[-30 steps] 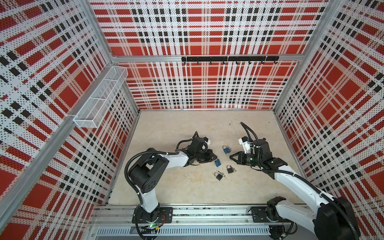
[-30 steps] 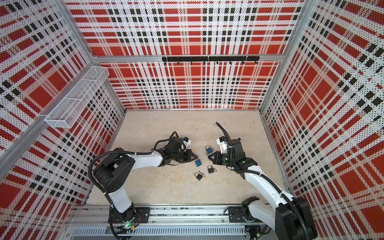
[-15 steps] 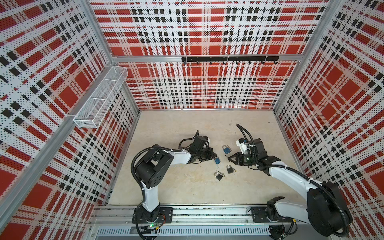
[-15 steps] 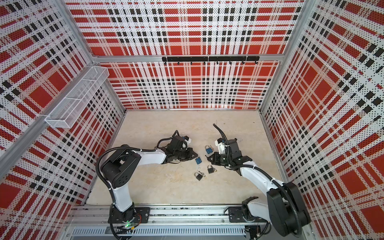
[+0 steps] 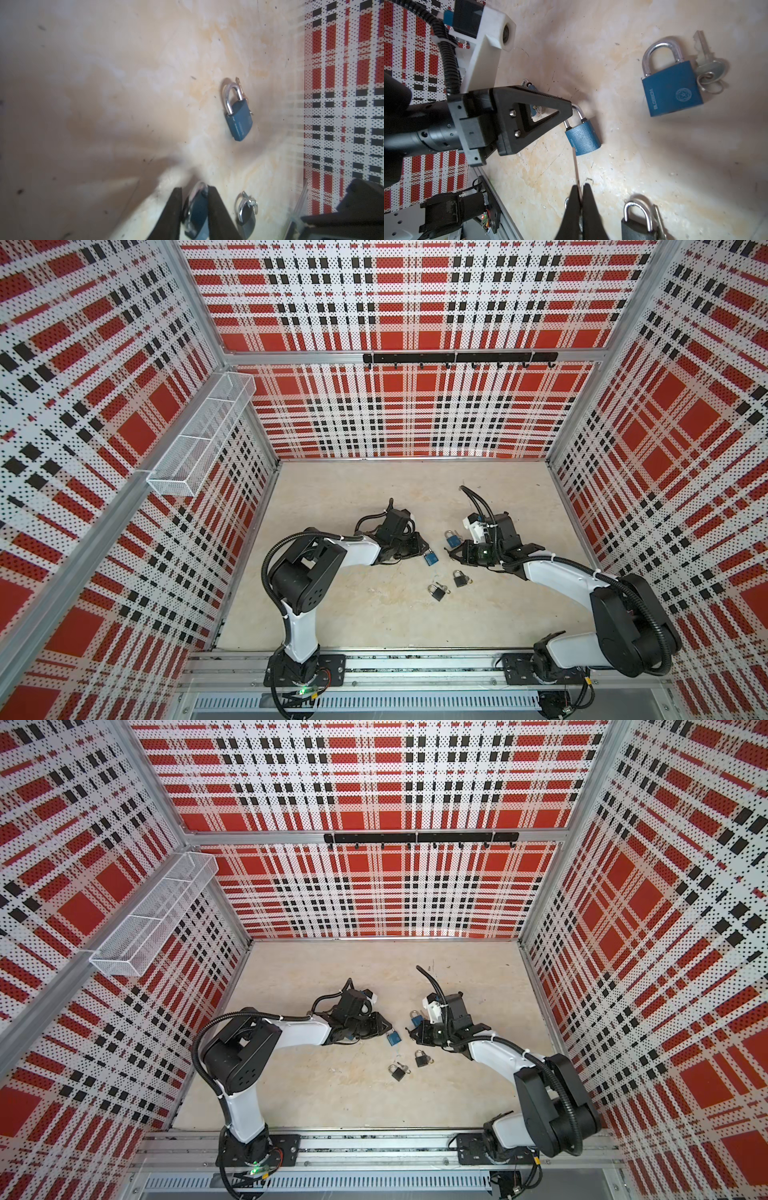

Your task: Lock with the key

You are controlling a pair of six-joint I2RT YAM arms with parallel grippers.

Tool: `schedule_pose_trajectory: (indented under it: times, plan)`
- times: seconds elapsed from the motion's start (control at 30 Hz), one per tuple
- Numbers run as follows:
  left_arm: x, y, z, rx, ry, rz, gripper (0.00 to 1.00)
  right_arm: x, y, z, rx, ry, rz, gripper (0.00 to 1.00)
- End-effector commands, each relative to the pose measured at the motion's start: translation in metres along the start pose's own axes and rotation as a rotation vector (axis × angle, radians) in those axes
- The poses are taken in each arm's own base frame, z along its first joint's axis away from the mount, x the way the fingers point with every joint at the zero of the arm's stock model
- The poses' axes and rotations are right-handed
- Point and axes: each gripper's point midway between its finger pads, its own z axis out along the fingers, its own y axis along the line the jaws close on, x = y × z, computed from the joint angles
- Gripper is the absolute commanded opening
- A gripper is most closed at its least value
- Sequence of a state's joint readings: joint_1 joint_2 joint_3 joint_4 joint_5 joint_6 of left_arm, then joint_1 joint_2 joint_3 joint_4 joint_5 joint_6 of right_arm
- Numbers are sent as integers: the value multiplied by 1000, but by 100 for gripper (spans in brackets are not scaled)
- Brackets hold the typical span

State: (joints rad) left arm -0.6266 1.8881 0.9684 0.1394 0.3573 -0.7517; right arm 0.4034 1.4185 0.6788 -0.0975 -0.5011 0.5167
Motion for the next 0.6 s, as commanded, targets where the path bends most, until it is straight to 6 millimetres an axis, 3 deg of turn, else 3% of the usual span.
schedule_pose_trajectory:
  times: [0.0,0.27,0.57]
  plan:
    - [-17,0,-9,-27,-57,26,27,-18,8,5,4,-45,-60,0]
    - [-38,0,-37,-35,-142,21,28,-21,7,25,60,-23,-82,0]
    - [-62,-13,-99,-5,-277,28,28,-20,-13,51,145,-3,-29,0]
